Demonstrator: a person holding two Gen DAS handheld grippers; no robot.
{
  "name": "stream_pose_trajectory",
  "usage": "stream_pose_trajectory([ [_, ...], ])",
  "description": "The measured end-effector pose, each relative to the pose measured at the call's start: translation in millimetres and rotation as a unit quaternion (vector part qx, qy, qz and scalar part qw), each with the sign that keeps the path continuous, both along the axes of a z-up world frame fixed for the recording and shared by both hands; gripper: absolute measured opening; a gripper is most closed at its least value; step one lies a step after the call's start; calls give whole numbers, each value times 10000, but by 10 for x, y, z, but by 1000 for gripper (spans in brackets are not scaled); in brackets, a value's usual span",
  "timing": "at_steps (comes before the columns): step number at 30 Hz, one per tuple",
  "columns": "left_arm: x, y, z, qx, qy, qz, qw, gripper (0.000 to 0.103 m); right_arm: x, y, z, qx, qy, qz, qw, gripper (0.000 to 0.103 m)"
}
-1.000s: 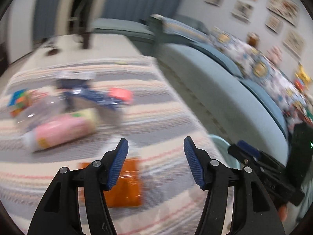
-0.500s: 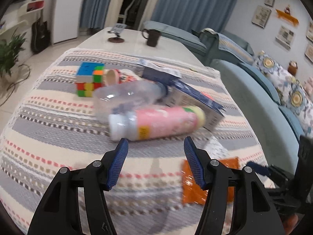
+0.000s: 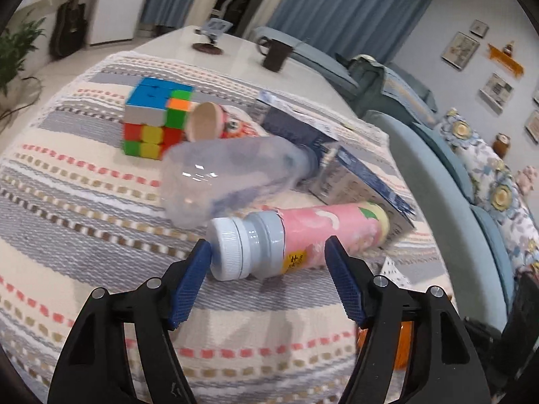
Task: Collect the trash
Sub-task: 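Grasp the pink drink bottle with the left tool while the right tool grasps the orange wrapper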
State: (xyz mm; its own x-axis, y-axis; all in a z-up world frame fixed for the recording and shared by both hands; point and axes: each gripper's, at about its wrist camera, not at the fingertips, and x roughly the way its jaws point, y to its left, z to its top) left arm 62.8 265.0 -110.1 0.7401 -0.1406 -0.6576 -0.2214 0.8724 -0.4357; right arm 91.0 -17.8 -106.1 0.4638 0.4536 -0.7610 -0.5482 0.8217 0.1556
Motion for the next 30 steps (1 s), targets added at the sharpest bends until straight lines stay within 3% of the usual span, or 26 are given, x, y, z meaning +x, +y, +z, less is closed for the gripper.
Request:
stream_pose_trajectory([
  [5, -117, -301, 19, -465, -243, -755, 9958, 63, 29, -444, 108, 65, -232, -736, 9970, 6],
  [7, -139, -531, 47, -598, -271, -1253, 9899, 63, 64, -606, 118, 61, -284, -1050, 9940, 6],
  [14, -212, -1180, 214, -198, -293, -2420, 9696, 65, 49, -1031, 18, -117, -277, -1906, 9812, 6],
  [18, -150, -1248, 383, 383, -421, -2196, 9739, 71, -52, -1107, -94, -93, -116, -1857, 9825, 6],
  [20, 79, -1269, 383, 967, -131, -1948, 9760, 71, -100, -1081, -117, -59, -25, -1695, 9855, 7],
  [23, 452, -1332, 233, 1444, 337, -1919, 9702, 71, -136, -1017, -135, -73, 19, -1508, 9885, 7],
  [27, 787, -1416, 26, 1783, 773, -1913, 9621, 67, -128, -1061, -152, 10, 112, -1472, 9890, 7],
  [30, 904, -1387, -45, 1728, 957, -1808, 9635, 55, -126, -1073, -150, 86, 142, -1419, 9897, 7],
])
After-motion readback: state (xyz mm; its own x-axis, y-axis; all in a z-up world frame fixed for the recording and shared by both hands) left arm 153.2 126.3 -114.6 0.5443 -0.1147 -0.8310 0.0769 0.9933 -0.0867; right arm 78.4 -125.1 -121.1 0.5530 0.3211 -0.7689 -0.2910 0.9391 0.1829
